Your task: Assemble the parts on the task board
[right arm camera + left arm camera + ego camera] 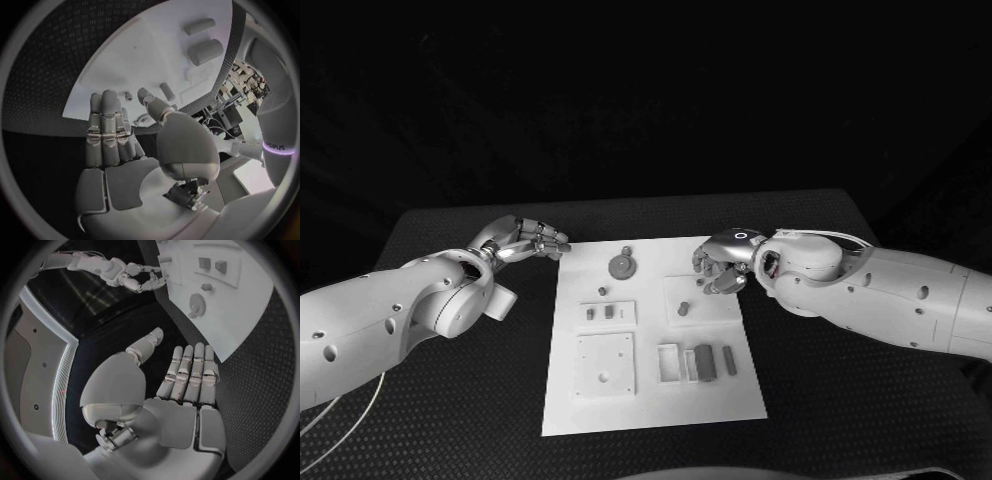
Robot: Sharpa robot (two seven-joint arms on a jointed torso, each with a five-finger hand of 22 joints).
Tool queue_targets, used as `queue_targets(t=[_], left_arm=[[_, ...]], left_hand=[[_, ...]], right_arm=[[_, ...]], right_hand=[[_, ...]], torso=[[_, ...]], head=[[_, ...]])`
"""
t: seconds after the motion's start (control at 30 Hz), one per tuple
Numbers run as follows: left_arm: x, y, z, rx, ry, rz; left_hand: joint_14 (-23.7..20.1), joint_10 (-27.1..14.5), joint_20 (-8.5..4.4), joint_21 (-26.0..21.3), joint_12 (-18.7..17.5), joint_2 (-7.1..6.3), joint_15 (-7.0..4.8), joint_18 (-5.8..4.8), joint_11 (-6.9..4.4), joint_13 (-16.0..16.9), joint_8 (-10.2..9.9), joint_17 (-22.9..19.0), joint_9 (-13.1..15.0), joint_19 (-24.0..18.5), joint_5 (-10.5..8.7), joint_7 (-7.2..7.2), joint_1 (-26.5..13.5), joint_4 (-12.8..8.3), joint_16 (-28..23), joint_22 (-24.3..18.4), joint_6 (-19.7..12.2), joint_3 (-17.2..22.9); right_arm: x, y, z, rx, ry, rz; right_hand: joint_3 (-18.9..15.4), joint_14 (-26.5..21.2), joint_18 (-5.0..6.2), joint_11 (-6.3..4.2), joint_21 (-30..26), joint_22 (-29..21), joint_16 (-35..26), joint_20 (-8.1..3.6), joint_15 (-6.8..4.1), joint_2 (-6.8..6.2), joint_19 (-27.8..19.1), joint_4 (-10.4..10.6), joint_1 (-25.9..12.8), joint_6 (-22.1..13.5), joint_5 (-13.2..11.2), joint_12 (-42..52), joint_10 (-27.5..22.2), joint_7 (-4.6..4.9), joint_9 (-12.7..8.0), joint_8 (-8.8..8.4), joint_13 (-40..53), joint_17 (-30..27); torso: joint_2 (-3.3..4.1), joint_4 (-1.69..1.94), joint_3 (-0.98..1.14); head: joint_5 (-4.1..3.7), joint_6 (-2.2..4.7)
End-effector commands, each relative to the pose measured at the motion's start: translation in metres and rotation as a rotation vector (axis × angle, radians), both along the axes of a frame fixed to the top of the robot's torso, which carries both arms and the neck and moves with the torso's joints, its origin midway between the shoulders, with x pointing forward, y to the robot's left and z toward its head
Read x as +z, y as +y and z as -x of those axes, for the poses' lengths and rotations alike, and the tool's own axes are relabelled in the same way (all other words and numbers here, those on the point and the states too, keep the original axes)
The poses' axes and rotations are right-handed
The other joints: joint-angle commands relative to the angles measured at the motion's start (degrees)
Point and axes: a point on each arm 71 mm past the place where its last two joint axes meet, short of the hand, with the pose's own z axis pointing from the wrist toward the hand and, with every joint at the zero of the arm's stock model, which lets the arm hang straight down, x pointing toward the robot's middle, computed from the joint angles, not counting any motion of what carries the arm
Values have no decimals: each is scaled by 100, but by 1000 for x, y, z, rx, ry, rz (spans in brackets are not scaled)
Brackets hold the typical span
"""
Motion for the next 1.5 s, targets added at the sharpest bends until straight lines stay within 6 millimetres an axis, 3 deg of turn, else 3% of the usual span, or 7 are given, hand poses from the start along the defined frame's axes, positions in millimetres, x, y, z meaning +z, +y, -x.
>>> queue_targets(t=[0.03, 0.47, 0.63, 0.77, 1.13, 1.5], left_arm=[[1, -2, 0, -15, -4, 17], [1, -2, 0, -14, -3, 16], [1, -3, 0, -16, -3, 17], [1, -3, 0, -16, 0, 16], [1, -2, 0, -16, 2, 16], [1, -2, 0, -17, 5, 15]], left_hand=[[47, 27, 11, 21, 32, 24, -1, 81, 31, -12, 22, 10, 8, 44, 24, 11, -57, -5, -24, -13, -33, -45], [82, 46, 4, 26, 36, 45, -12, 89, 25, -31, 28, 28, 9, 77, 25, 10, -71, 6, -30, -48, -34, -62], [88, 49, 2, 27, 35, 48, -15, 90, 24, -36, 29, 32, 9, 83, 25, 10, -74, 8, -32, -56, -35, -66], [92, 47, 2, 27, 34, 47, -15, 90, 25, -39, 28, 34, 8, 87, 25, 11, -78, 10, -34, -61, -39, -70], [96, 38, 0, 24, 27, 45, -17, 90, 30, -54, 23, 40, 5, 93, 25, 16, -87, 12, -46, -81, -54, -82], [97, 28, -1, 21, 21, 40, -17, 88, 34, -68, 18, 46, 2, 95, 25, 21, -84, 6, -57, -99, -68, -89]], right_arm=[[-3, 1, 0, 15, -22, 29], [-10, 10, -1, 35, -32, 20], [-13, 12, -1, 39, -24, 27], [-15, 13, 0, 44, -18, 38], [-18, 12, -1, 41, -22, 64], [-20, 12, 0, 48, -29, 113]], right_hand=[[-31, 18, 100, -11, 36, 18, 43, -5, -3, 54, 41, 1, 5, 48, -10, -43, 52, -6, -7, 27, 4, 31], [-36, 95, 100, -100, 137, 157, 323, -92, -88, 328, 208, -16, 76, 368, -10, -24, 322, -82, -19, 110, 39, 214], [-10, 98, 100, -119, 163, 186, 398, -112, -106, 545, 235, -22, 108, 461, -9, -35, 381, -118, -22, 130, 43, 259], [-31, 116, 100, -136, 195, 202, 454, -126, -123, 609, 262, -29, 103, 516, -9, -29, 433, -139, -22, 143, 51, 291], [-156, 231, 100, -204, 719, 228, 1069, -298, -193, 634, 472, -31, 209, 687, -9, -101, 628, -189, -73, 97, 76, 595], [-167, 221, 100, -264, 1111, 224, 1446, -374, -250, 698, 461, -39, 319, 871, -8, -105, 813, -261, -52, 129, 131, 725]], torso=[[3, -9, -4], [4, -3, 4], [1, 1, 5], [0, -2, 1], [0, -6, 5], [0, -10, 10]], head=[[1, -9], [6, -40], [16, -55], [19, -69], [20, -87], [6, -90]])
